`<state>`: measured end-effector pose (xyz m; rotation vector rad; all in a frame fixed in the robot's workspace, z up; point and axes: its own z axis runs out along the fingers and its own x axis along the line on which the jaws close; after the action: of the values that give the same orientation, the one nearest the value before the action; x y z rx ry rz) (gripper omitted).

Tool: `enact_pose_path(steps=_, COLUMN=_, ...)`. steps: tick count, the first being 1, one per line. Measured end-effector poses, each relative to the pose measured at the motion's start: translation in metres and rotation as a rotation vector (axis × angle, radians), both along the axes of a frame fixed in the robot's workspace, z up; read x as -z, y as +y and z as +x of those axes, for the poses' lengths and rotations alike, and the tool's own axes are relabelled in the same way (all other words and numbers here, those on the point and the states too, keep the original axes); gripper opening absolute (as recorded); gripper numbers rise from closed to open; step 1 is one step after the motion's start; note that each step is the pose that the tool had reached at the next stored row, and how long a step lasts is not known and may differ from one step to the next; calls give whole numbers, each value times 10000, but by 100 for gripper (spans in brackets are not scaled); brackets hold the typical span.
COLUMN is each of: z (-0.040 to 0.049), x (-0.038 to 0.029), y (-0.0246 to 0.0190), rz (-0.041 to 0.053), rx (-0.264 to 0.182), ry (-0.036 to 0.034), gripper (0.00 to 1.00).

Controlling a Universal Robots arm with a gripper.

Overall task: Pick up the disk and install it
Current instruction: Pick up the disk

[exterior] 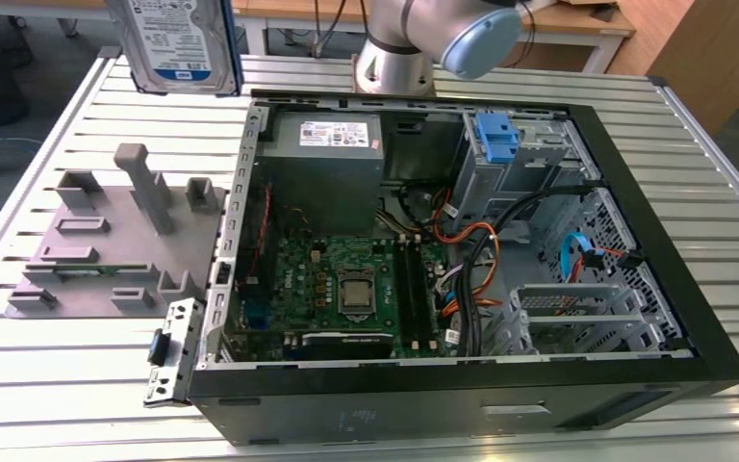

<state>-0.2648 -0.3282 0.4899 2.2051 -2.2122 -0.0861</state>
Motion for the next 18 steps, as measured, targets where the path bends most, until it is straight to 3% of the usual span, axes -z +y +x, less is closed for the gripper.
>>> enact_pose_path(steps=18, z=470, x=0, y=0, rz=1, rx=1, ry=-1, gripper=35)
